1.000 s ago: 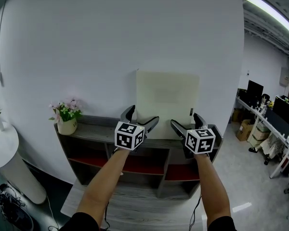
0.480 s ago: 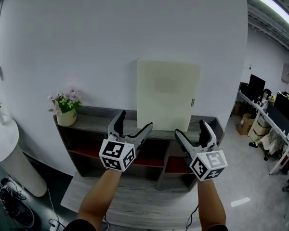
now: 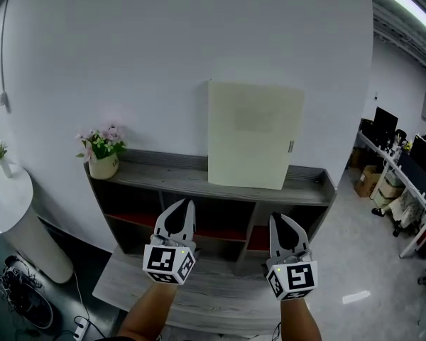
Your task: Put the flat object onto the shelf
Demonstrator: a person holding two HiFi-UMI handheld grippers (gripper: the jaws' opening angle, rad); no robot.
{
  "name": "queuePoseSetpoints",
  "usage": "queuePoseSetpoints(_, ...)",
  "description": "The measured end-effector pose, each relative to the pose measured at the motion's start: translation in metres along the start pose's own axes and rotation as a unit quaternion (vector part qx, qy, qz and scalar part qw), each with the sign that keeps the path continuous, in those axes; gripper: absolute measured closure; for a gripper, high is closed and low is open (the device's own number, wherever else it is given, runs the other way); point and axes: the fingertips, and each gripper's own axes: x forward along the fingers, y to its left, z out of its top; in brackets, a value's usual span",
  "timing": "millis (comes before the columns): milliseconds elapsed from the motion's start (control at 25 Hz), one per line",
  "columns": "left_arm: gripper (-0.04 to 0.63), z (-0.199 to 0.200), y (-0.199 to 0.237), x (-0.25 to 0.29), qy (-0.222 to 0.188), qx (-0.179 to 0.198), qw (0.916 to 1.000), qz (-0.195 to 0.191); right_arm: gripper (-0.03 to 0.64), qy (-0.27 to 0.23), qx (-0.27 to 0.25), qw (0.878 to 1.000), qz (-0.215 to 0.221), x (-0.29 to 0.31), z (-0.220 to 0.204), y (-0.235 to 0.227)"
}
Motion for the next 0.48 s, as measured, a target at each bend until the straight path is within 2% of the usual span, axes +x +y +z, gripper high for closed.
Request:
queuePoseSetpoints(240, 0.588, -0.036, -0.019, -0.013, 0.044, 0.004, 0.9988, -0.018, 0.591, 0.042, 0.023, 0.999, 0.000, -0.009, -0.038, 0.014)
queuePoseSetpoints(480, 0.588, -0.048, -0.033, -0.021, 0.058, 0.010, 0.9978, -0.032, 0.592, 0.048, 0.019, 0.999, -0.001, -0.013, -0.045, 0.022)
